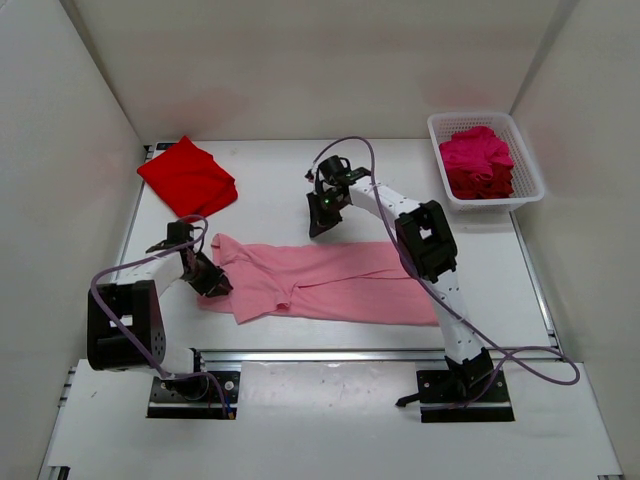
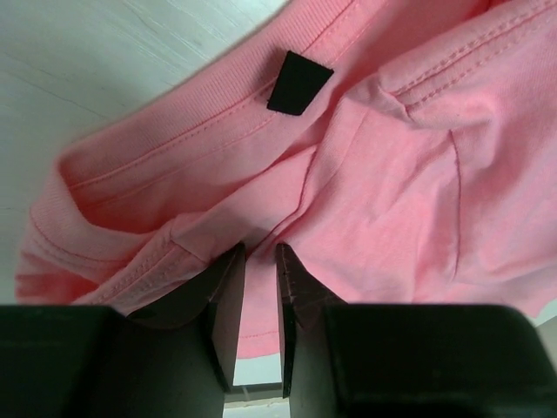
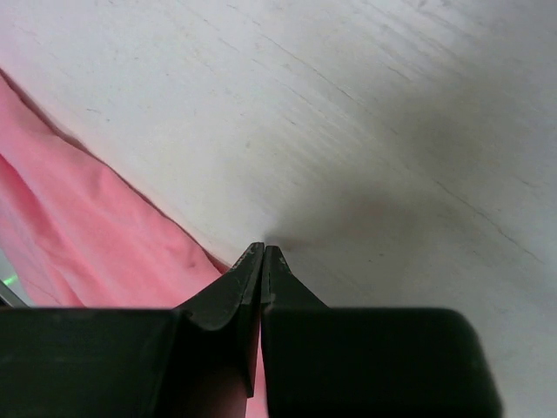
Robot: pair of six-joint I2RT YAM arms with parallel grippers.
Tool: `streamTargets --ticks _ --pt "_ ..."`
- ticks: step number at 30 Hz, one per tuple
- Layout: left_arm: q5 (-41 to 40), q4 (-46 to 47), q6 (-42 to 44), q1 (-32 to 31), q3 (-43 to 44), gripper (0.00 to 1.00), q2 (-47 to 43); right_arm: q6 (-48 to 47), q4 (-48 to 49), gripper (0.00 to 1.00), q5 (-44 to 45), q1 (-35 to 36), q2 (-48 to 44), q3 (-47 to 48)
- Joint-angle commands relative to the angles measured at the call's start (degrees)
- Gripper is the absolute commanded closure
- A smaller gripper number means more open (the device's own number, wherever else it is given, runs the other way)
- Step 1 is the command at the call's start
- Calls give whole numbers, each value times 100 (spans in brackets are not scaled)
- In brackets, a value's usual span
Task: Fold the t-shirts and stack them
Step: Fold the 1/3-folded T-shirt at the center of the board.
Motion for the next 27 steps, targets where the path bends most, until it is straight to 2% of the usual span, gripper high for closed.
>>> streamTargets --ticks 1,3,5,7,13,17,20,27 --pt "-181 -45 79 168 -99 68 -71 -60 65 100 45 33 -231 -76" --pt "-50 -62 105 38 -38 67 -151 19 91 96 -122 -28 -354 -111" --pt "-102 -123 61 -199 251 66 -230 19 153 73 -428 7 -424 -112" --pt "-181 -177 70 -367 558 65 -222 -25 144 65 -631 34 -460 -138" --pt "-304 -133 8 -157 894 64 -55 -86 223 65 -676 280 -566 -410" --pt "-348 -115 61 -60 868 64 34 -279 -231 64 -668 323 -539 -323" --pt "-365 -80 104 19 780 65 -1 -314 -208 66 -361 236 -1020 -497" --pt "-392 -54 227 116 956 64 165 -429 -94 65 491 78 -2242 -1542"
